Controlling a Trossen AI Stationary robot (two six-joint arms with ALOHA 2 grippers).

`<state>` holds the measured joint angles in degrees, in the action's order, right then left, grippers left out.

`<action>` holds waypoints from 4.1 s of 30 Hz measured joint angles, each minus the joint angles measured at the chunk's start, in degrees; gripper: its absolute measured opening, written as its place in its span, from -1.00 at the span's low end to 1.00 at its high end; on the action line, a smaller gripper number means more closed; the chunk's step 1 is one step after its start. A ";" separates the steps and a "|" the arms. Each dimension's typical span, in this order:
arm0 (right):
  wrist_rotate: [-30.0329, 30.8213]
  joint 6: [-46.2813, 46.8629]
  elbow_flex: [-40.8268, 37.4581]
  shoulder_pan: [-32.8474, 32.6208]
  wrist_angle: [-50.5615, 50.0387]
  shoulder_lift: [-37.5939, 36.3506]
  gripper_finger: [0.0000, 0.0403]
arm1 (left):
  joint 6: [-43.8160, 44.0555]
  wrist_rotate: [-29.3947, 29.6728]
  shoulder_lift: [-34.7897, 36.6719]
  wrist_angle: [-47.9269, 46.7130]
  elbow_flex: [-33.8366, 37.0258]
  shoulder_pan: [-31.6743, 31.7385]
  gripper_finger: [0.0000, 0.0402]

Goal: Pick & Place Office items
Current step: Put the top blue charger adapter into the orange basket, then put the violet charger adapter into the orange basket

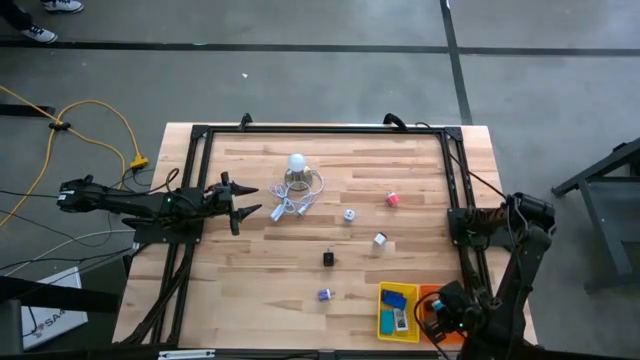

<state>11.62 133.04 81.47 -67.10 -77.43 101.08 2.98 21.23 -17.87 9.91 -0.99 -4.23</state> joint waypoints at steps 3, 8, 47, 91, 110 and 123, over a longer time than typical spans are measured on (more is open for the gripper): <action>-1.57 2.58 0.00 -0.47 0.02 1.11 -0.48 | 0.00 0.00 0.00 0.01 0.00 -0.02 0.15; -4.56 6.15 0.00 -0.44 0.08 2.70 -0.48 | 0.00 0.00 -0.01 0.01 0.00 -0.01 0.15; -13.86 11.08 0.00 0.34 -0.77 13.21 -0.48 | 0.00 -0.01 0.00 0.00 0.00 -0.01 0.15; -10.13 12.10 -0.04 0.32 -1.91 10.66 -0.32 | 0.00 0.00 0.00 0.02 0.00 -0.01 0.15; 1.69 4.56 -0.07 3.27 -6.70 2.77 -0.32 | 0.00 0.00 -0.02 0.02 0.00 -0.02 0.15; 15.92 -18.81 -0.04 14.50 -5.59 2.25 -0.32 | 0.00 -0.01 -0.02 0.02 0.00 -0.02 0.15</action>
<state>27.54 114.23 81.43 -52.61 -83.02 103.33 2.98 21.22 -17.89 9.93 -0.99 -4.25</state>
